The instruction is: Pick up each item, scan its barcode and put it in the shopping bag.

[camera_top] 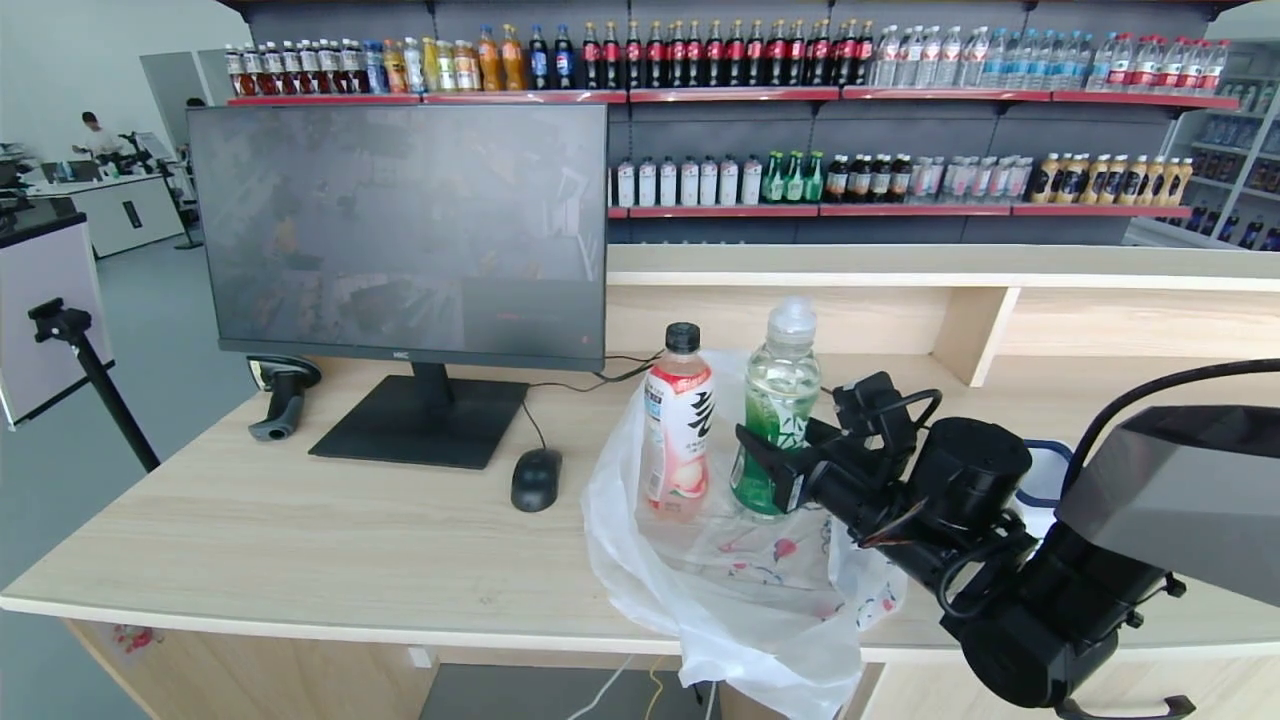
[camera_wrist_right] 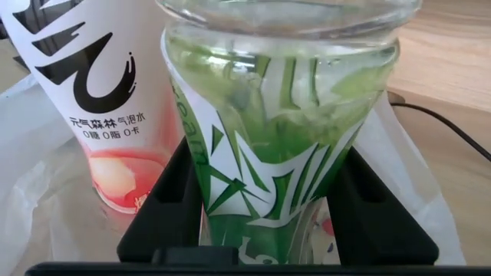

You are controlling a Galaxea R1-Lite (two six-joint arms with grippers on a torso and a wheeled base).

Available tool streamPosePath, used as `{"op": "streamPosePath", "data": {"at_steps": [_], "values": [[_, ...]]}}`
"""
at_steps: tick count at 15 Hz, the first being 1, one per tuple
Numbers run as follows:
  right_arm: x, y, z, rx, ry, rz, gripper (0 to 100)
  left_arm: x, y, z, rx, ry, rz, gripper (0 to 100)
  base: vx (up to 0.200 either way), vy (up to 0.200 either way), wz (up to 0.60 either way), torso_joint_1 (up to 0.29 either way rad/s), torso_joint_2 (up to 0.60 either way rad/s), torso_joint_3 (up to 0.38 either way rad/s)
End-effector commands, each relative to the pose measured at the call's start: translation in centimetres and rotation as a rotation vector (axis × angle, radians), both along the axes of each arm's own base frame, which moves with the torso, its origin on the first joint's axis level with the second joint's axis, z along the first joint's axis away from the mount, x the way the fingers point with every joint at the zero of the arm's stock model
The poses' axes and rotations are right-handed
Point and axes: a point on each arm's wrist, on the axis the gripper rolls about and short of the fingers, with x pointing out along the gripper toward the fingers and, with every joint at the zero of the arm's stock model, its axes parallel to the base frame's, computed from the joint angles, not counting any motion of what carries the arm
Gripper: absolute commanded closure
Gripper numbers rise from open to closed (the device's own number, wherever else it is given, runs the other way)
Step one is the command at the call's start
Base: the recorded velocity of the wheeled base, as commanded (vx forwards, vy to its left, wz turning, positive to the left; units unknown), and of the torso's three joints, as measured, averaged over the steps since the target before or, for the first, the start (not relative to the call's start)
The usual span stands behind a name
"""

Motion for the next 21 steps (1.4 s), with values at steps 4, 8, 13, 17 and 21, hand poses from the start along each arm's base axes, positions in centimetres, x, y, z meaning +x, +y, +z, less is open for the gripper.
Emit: {"op": "streamPosePath", "data": {"at_steps": [4, 8, 13, 17, 21], "values": [[-0.1, 0.1, -0.2, -0.005, 0.009, 0.003, 100, 0.0, 0.0, 0.0, -0.001, -0.001, 0.0, 0, 0.0, 0.0, 0.0, 0.0, 0.0, 0.0], [-0.3, 0.0, -0.4, -0.009, 0.017, 0.003, 100, 0.0, 0.0, 0.0, -0.001, -0.001, 0.0, 0, 0.0, 0.0, 0.0, 0.0, 0.0, 0.0], [-0.7, -0.2, 0.5, 0.0, -0.001, 0.001, 0, 0.0, 0.0, 0.0, 0.004, -0.001, 0.0, 0, 0.0, 0.0, 0.0, 0.0, 0.0, 0.0], [-3.3, -1.1, 2.2, -0.003, -0.008, 0.013, 0, 0.0, 0.0, 0.0, 0.002, -0.001, 0.0, 0, 0.0, 0.0, 0.0, 0.0, 0.0, 0.0], [-6.7, -1.9, 5.1, 0.022, -0.063, 0.041, 0, 0.0, 0.0, 0.0, 0.001, -0.001, 0.0, 0, 0.0, 0.0, 0.0, 0.0, 0.0, 0.0]]}}
